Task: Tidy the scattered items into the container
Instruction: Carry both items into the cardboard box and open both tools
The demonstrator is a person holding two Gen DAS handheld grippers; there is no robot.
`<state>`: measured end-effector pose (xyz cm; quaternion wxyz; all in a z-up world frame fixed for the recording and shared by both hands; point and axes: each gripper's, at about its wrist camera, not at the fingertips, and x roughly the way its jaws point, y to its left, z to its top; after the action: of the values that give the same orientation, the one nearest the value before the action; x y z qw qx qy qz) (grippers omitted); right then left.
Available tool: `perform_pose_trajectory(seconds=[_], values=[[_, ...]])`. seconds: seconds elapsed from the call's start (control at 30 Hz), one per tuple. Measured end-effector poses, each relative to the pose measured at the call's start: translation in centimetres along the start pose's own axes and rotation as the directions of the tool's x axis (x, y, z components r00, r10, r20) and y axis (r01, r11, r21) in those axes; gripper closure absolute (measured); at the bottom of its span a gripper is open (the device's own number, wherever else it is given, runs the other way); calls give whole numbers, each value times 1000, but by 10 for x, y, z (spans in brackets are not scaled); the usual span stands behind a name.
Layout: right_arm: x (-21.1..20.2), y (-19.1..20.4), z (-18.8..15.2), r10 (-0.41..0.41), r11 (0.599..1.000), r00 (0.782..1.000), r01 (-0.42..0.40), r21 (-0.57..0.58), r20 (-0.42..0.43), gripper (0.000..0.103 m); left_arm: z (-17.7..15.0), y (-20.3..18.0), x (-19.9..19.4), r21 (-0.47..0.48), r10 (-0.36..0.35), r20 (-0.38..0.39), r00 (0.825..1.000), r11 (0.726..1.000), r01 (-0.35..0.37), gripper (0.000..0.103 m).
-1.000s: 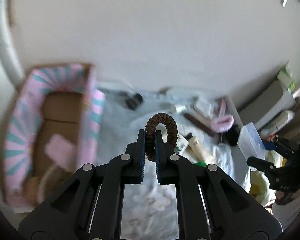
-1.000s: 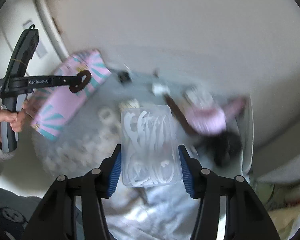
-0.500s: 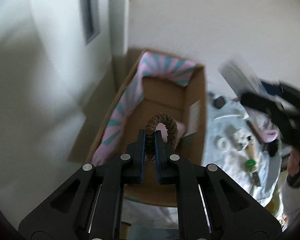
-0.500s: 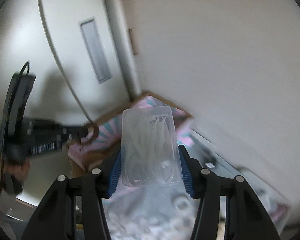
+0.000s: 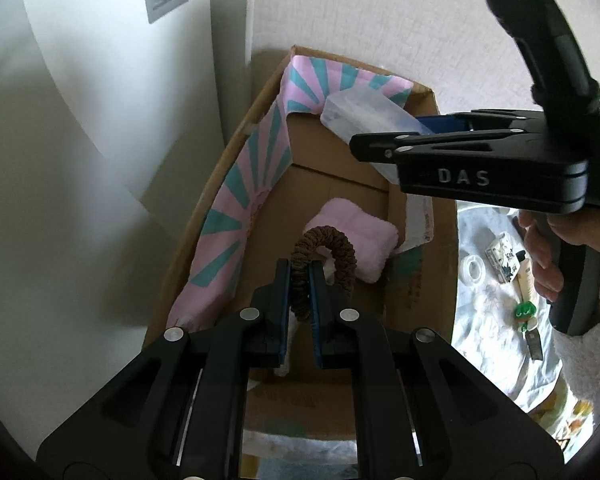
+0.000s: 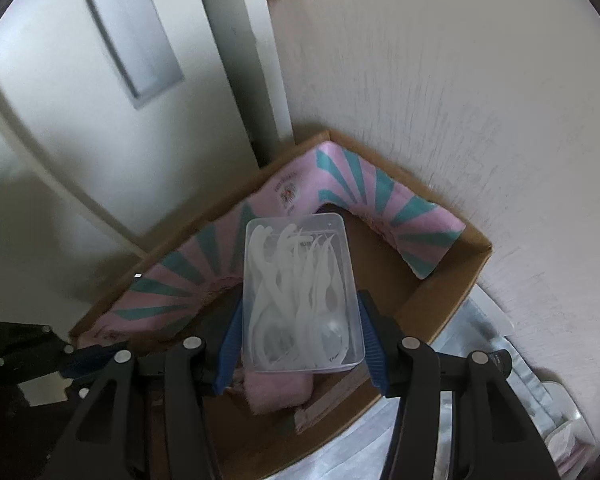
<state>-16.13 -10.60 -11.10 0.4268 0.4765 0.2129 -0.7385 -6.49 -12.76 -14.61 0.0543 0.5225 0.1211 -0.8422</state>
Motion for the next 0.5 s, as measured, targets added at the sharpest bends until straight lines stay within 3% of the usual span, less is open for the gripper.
perform_pose_trajectory(seconds=[0.1,0.17,0.23,0.27,0.4,0.5], values=[[8,-5,2,-4,1000,1000,4,6,-21,54,1,0,6,8,5,-13,1000,1000,-5,94],[16,-5,5,-12,1000,999,13,7,-40,53,1,-1,10,15,8,-25,1000,1000,-7,81],[20,-4,6,-30,1000,998,30,6,-53,53,1,-3,9,19,36,-20,999,999,-35,42],[22,-3,6,-41,999,997,41,3,-59,53,1,-4,6,21,45,-13,999,999,-45,37],[20,-2,5,-54,999,997,54,2,-60,50,3,-6,2,18,40,-13,999,999,-40,32],[10,-6,3,-37,999,999,38,33,-37,50,5,-3,5,-16,6,-69,998,1000,-7,18]])
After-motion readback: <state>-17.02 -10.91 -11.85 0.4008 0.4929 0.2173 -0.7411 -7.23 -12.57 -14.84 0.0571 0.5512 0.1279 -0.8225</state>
